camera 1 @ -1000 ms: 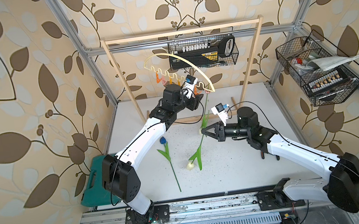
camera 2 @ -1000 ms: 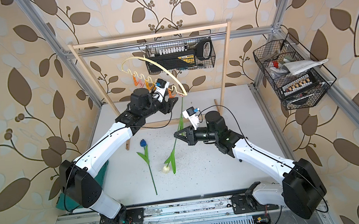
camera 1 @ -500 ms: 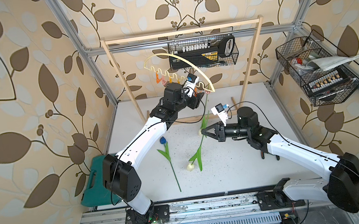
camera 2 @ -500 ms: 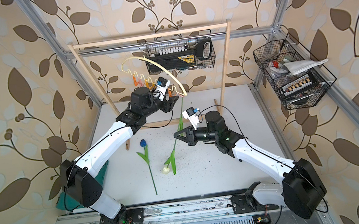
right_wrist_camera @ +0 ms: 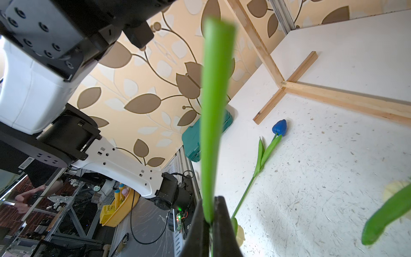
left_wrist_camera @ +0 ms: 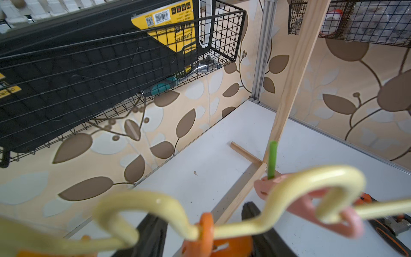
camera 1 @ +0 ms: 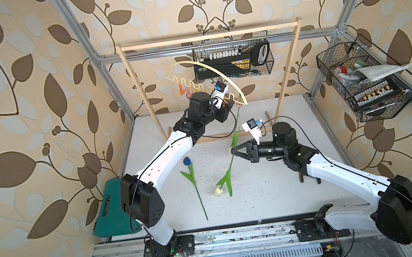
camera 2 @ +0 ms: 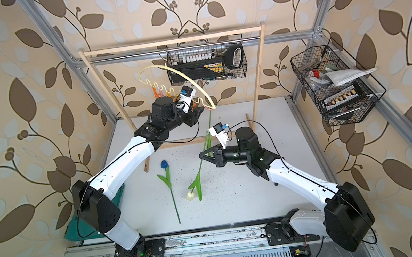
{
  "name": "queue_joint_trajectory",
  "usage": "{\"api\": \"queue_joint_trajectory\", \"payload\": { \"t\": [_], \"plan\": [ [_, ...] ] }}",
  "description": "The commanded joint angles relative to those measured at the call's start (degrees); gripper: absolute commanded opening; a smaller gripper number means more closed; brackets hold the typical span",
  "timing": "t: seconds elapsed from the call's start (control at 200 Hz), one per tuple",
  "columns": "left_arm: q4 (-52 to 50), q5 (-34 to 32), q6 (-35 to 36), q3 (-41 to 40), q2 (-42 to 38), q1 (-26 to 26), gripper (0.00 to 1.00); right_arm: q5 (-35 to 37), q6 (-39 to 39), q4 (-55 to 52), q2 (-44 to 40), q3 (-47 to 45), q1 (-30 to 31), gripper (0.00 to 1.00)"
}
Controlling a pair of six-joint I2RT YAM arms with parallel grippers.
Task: Dry the flowers on a clothes hanger
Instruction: Open the clamp at the hanger.
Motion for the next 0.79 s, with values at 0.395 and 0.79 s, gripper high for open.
{"api": "queue_joint_trajectory", "payload": {
  "t": [0.395,0.79],
  "plan": [
    [-1.0,-1.0,-1.0,4.4,0.0,-0.6,0.39,-1.5,-0.1,-0.5,0.6,2.2,-0.2,0.0],
    [-3.1,-1.0,-3.6,5.9,0.3,-0.7,0.27,-0.4,-0.2,-0.7,1.2,2.8,-0.3,0.0]
  ]
}}
